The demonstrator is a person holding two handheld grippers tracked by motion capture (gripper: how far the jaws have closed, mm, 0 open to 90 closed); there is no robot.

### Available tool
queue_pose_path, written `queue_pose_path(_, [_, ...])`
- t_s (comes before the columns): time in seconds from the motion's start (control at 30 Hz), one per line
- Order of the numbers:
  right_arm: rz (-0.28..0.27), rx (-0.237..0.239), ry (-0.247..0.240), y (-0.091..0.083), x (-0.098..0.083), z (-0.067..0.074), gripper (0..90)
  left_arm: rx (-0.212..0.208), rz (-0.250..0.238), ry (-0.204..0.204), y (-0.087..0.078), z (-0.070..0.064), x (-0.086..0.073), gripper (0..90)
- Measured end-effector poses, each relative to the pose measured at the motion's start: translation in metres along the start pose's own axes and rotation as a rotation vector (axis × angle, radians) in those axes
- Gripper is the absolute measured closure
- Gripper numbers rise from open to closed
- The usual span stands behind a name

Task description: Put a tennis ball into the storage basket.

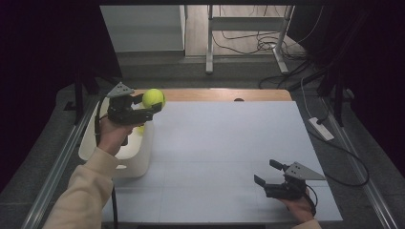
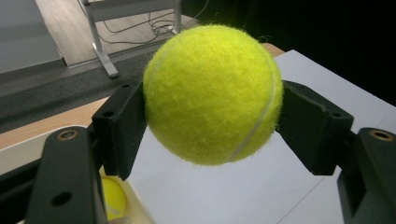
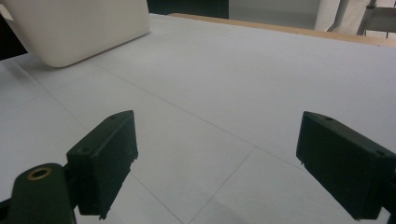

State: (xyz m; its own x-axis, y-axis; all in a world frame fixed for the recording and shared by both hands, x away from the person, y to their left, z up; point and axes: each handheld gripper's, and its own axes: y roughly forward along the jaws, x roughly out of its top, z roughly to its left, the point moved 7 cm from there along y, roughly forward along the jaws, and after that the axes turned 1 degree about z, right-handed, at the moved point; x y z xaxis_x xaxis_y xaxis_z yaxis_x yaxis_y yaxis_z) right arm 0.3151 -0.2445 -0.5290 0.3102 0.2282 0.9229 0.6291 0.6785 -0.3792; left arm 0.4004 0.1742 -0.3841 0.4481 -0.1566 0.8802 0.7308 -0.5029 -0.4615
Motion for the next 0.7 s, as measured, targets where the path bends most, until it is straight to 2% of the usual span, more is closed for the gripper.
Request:
queue_pose_path(0.37, [-0.005, 0.002, -0.001, 0.001, 0.001, 0.0, 12.6, 0.057, 0.018, -0.03, -0.012, 0.023, -0.011, 27.9])
queue_pose_path(0.7, [-0.003, 0.009, -0.003, 0.001, 0.001, 0.002, 12.6, 0.088, 0.017, -0.049, -0.018, 0.035, -0.014, 27.9])
